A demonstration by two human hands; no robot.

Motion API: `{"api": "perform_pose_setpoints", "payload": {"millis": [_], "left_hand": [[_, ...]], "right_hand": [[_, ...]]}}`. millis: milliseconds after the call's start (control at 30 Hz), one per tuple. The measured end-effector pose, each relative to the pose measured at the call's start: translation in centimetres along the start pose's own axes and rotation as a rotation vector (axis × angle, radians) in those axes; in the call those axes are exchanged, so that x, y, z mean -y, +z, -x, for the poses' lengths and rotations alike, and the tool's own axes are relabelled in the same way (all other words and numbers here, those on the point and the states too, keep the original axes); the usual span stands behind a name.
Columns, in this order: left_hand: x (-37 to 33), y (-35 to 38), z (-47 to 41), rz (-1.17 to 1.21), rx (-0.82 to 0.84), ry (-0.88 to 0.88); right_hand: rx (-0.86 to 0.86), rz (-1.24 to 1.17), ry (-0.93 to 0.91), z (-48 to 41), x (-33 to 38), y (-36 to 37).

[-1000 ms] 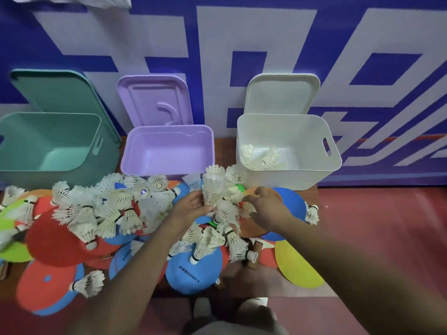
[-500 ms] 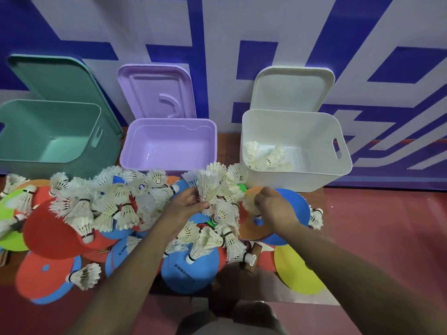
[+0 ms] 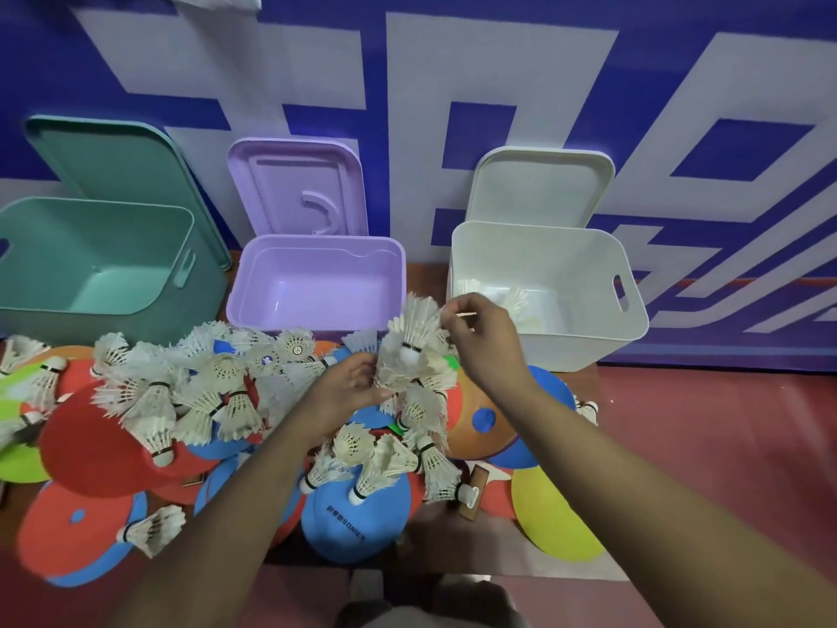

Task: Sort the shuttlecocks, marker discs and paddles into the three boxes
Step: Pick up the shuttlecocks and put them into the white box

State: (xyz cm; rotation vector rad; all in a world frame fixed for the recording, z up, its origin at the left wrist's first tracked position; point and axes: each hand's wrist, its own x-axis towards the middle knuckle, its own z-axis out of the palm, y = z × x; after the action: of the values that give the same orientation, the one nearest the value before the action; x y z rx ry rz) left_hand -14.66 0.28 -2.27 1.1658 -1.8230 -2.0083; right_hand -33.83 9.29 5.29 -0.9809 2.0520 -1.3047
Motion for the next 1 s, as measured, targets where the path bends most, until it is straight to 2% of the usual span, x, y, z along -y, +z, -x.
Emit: {"api": "perform_pose_setpoints", "payload": {"millis": [100,267,367,433,467,533,633,733,833,1000], "left_hand": [[0.2,-0.7,0.8,-0.019,-0.010,0.002],[1.2,-2.1,2.3,-0.021,-0.053,0.007],[1.8,-3.1,2.8,-0.036,-0.072,-0.008],[1.9,-3.5,3.0,-0.033,-0.077,-0.008],[1.9,-3.5,3.1,-0.028,-0.084,-0.005],[1.7,-3.6,3.2,-0.005,-0.103,-0.006],[2.0,-3.9,3.1,0.011,-0.100,-0.018],[2.7,-4.2,3.1,0.021,-0.088,-0.034],[3.1,-4.5,3.2,0.040,-0.084,-0.045],[3.3,-5.2,3.3,0.042,-0.062,-0.046]], "right_hand": [[0.074,0.100,-0.046,1.2,-0.6,1.9],[0.166,0.318,-0.244,2.3,-1.1,3.0],[0.246,0.140,-0.169,2.8,-0.4,3.1],[0.196,0.001,-0.105,3.0,-0.2,2.9],[0.148,0.009,-0.077,3.2,-0.4,2.8],[0.152,0.213,-0.018,3.2,-1.9,2.7],[0.359,0.569,0.067,4.0,-5.1,4.2],[0.443,0.758,0.079,4.8,-7.5,6.0],[0.424,0.810,0.016,5.1,-8.4,6.6],[0.242,0.557,0.009,4.9,-5.6,4.5]]}}
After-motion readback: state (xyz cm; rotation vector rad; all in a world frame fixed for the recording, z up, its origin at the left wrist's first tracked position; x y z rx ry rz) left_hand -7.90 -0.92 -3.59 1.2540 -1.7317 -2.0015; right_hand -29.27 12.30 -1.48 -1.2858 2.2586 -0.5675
